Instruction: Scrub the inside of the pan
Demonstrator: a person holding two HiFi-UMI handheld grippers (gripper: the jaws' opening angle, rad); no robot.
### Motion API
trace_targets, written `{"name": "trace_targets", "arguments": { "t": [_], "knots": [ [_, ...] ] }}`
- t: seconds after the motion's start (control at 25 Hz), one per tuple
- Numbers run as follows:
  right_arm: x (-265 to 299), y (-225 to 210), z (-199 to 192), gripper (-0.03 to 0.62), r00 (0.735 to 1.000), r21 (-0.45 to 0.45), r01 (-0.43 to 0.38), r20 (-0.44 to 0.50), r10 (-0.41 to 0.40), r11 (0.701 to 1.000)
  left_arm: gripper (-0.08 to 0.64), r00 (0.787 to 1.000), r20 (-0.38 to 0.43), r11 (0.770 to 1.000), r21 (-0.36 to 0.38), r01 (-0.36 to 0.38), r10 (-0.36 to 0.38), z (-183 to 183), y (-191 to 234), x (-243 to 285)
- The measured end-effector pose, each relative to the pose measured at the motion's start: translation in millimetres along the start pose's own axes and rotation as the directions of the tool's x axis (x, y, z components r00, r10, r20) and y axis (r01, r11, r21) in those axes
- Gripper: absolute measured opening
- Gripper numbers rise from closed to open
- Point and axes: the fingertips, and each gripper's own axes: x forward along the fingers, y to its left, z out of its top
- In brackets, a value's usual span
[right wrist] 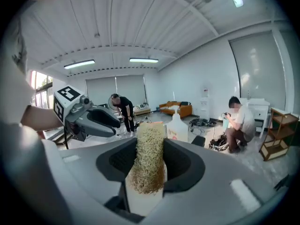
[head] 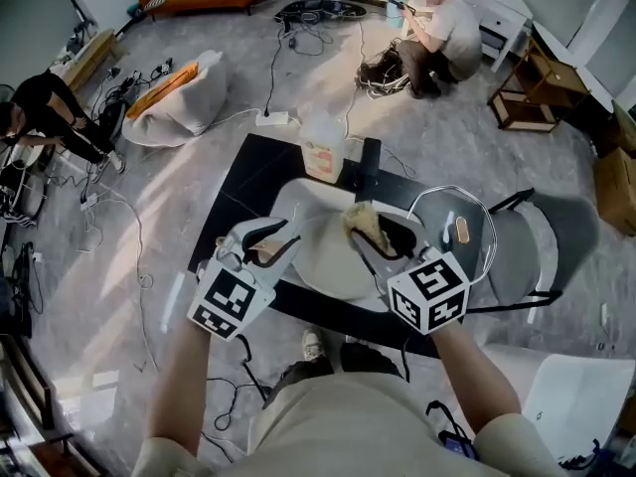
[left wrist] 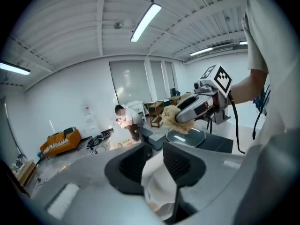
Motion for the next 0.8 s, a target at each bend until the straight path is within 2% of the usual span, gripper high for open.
{"name": "trace_targets", "arguments": {
  "t": [0.16, 0.32, 0.48, 0.6, 0.8],
  "knots": [
    [-24.5, 8.1, 42.0, 0.175, 0.994, -0.077, 0.031, 0.109, -0.023, 0.997, 0.107, 0.994, 0.092, 0.998, 0.000, -0.064, 0.064, 34.4, 3.6, -19.8],
    [-51.4, 13.3, 75.0, 0.175, 0.980, -0.114, 0.057, 0.195, -0.034, 0.992, 0.104, 0.978, 0.158, 0.990, 0.011, -0.140, 0.137, 61.9, 8.2, -37.8],
    [-80.3, 17.9, 104.5, 0.175, 0.964, -0.124, 0.075, 0.262, -0.041, 0.989, 0.081, 0.949, 0.242, 0.979, -0.071, -0.193, 0.205, 94.3, 6.3, -60.7],
    [-99.8, 19.1, 123.3, 0.175, 0.948, -0.118, 0.084, 0.314, -0.043, 0.989, 0.067, 0.935, 0.269, 0.972, -0.107, -0.211, 0.233, 107.5, 5.7, -75.8],
    [-128.0, 19.5, 150.4, 0.173, 0.926, -0.140, 0.114, 0.374, -0.054, 0.984, 0.021, 0.915, 0.309, 0.966, -0.081, -0.247, 0.260, 125.8, 0.8, -90.9]
  ]
}}
